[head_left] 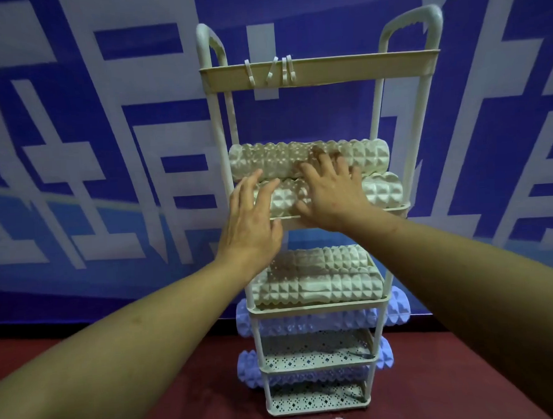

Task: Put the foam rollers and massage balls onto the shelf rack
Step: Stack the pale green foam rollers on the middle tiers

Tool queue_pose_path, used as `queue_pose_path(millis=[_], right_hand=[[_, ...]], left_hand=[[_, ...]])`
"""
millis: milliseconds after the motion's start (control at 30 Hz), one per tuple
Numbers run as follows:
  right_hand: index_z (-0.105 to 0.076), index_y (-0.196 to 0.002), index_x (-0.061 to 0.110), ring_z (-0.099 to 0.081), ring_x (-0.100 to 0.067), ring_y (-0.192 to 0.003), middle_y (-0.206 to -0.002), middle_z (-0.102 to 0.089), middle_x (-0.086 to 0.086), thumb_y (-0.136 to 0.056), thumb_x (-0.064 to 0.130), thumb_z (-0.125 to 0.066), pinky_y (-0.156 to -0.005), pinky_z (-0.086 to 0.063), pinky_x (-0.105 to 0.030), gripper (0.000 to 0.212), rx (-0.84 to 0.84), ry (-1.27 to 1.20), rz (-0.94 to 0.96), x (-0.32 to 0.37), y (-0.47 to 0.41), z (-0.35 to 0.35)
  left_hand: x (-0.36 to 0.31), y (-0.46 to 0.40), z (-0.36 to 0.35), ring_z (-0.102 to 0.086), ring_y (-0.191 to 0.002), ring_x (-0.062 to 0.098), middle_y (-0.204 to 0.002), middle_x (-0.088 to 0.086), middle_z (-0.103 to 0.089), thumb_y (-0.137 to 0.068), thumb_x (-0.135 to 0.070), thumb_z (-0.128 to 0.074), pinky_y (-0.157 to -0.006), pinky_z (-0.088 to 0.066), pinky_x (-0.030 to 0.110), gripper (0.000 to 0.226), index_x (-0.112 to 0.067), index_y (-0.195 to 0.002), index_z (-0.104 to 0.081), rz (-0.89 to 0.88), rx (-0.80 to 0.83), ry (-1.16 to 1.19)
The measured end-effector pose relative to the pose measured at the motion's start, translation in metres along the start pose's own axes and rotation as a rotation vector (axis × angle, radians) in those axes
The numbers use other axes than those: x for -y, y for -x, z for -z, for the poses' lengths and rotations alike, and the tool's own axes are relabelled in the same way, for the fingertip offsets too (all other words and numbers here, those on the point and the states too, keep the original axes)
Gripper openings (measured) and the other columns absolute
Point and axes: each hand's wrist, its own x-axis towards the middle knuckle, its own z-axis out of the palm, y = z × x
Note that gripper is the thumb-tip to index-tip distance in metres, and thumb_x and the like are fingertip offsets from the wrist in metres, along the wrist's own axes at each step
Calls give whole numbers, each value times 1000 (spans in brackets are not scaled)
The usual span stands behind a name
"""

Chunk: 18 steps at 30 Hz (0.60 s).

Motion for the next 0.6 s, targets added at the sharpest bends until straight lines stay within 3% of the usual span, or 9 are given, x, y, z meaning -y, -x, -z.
queue_pose_path(millis=[100,267,400,467,600], right_hand=[[-26,-150,30,-14,-43,-146,-161,-19,-11,-87,53,-47,-111,-18,-64,70,-28,-20,-74,-10,-16,16],[-13,-154,40,0,-49,-147,-165,-7,-7,-88,61,-44,-108,-9,-76,76,77,-24,-280,-44,-38,26],[-12,-153,41,10,-48,-147,-165,-4,1,-83,72,-44,-109,-12,-76,84,116,-237,-358,-57,-33,8],[-17,-151,42,2,-45,-148,-164,-9,4,-80,75,-46,-110,-21,-72,83,61,-268,-359,-62,-28,3],[-36,-141,37,-31,-42,-135,-151,-34,-3,-77,75,-55,-104,-39,-60,77,-74,-250,-360,-68,-27,-1]], left_hand=[[-9,-26,0,-8,-147,22,-160,-4,-6,-89,-14,-54,-115,-28,43,68,-28,-149,-25,47,26,28],[-20,-77,3,1,-147,37,-162,5,4,-92,-25,-49,-118,-14,48,68,-31,-151,-17,310,99,-47],[-21,-91,-5,3,-146,44,-163,6,6,-97,-35,-45,-117,-14,54,58,-28,-150,-24,372,167,-124],[-22,-93,-9,-2,-145,44,-162,6,-1,-96,-41,-47,-114,-19,57,56,-26,-147,-31,382,169,-131],[-15,-91,-15,-13,-142,44,-157,7,-13,-90,-49,-56,-113,-24,54,61,-32,-144,-33,353,93,-134]])
